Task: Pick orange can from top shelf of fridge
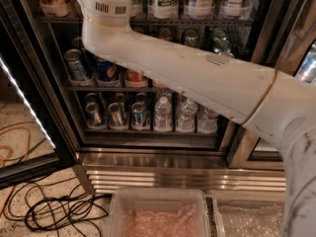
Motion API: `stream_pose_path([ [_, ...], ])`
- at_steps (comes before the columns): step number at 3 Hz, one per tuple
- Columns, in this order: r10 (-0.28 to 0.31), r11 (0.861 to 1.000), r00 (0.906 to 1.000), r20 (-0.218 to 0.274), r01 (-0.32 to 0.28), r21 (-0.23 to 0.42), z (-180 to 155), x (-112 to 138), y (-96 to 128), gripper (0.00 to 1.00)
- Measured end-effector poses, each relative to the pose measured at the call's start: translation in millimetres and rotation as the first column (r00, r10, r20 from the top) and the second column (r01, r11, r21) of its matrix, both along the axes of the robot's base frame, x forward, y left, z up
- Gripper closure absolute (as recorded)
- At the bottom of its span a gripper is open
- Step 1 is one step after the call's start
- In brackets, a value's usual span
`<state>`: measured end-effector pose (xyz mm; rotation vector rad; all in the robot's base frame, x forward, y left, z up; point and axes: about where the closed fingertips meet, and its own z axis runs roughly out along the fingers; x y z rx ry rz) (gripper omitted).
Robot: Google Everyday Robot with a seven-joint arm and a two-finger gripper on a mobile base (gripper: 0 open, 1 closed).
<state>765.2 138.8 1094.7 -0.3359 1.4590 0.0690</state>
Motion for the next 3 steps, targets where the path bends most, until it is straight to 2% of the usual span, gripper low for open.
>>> stream_pose_path([
  [1, 0.0, 1.0, 1.0, 0.0, 0.0, 0.0, 0, 0, 0, 0.92],
  [2, 0.01, 1.0, 0.9999, 0.012, -0.01, -0.024, 1, -1, 1, 1.0],
  [3, 0.01, 1.0, 0.9996, 0.026, -0.01, -0.023, 19, -9, -2, 1.0],
])
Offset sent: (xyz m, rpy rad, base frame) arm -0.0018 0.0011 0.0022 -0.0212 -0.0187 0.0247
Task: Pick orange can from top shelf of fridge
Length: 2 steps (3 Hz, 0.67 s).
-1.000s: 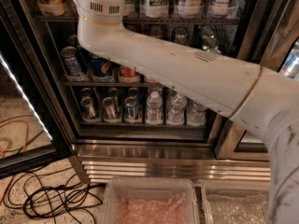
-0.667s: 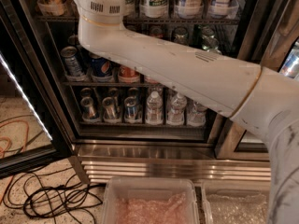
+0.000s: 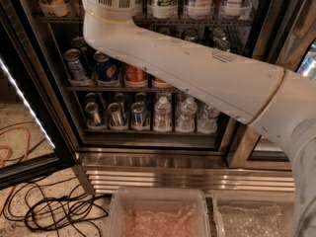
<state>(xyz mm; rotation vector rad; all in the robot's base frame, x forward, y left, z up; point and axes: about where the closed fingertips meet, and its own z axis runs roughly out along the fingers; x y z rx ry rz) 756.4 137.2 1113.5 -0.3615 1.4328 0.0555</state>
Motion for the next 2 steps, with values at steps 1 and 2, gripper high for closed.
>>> stream_pose_path([
  [1, -0.005, 1.0, 1.0, 0.003, 0.005, 0.003, 18, -9, -3, 1.0],
  [2, 0.015, 1.0, 0.9999, -0.006, -0.014, 0.024, 33, -15, -3, 1.0],
])
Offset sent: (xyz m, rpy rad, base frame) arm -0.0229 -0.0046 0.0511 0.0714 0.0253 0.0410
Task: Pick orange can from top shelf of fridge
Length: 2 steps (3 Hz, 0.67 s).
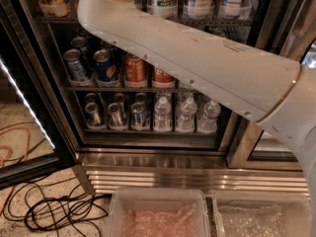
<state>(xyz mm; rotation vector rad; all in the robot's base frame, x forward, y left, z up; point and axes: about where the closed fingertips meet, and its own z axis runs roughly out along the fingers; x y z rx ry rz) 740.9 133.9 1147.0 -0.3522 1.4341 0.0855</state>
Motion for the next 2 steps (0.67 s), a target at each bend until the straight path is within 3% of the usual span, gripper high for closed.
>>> stream_pose_path([
  [1, 0.06, 0.997, 0.9957, -0.071, -0.056, 0.053, -5.5, -18.8, 4.5, 1.0],
  [2, 0.08, 0.994, 0.9895, -0.12, -0.07, 0.088, -15.1, -19.5, 8.5, 1.0],
])
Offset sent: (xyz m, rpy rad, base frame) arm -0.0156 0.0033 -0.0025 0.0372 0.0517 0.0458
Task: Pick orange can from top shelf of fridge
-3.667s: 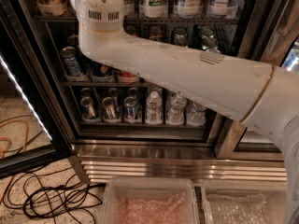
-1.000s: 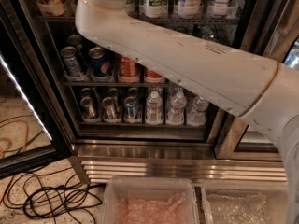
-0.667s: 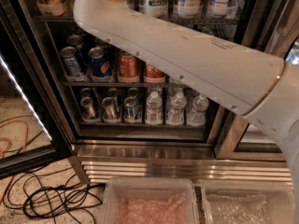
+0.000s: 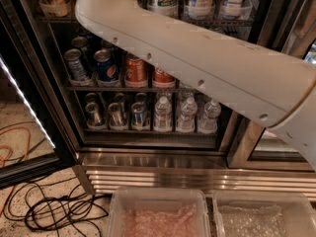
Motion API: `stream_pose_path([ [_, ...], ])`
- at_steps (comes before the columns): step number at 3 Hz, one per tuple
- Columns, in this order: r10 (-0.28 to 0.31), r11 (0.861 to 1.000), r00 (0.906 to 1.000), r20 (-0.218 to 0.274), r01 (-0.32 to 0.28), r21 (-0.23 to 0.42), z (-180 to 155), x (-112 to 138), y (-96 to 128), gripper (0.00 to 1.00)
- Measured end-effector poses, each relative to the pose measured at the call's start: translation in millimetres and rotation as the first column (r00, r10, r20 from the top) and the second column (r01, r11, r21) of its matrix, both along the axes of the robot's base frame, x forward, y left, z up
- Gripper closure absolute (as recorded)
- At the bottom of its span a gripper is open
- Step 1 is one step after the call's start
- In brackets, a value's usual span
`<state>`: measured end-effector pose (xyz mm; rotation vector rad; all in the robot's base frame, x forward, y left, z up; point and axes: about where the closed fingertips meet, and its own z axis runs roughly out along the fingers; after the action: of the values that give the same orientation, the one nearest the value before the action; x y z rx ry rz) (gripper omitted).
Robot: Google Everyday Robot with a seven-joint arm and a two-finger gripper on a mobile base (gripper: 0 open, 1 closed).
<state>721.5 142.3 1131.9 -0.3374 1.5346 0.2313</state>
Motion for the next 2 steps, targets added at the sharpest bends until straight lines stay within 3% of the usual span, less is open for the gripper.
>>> stream_pose_path([
  [1, 0.0, 1.0, 1.0, 0.0, 0.0, 0.0, 0, 0, 0, 1.0],
  [2, -0.026, 0.999, 0.9973, -0.069, 0.028, 0.021, -13, -27, -16, 1.0],
])
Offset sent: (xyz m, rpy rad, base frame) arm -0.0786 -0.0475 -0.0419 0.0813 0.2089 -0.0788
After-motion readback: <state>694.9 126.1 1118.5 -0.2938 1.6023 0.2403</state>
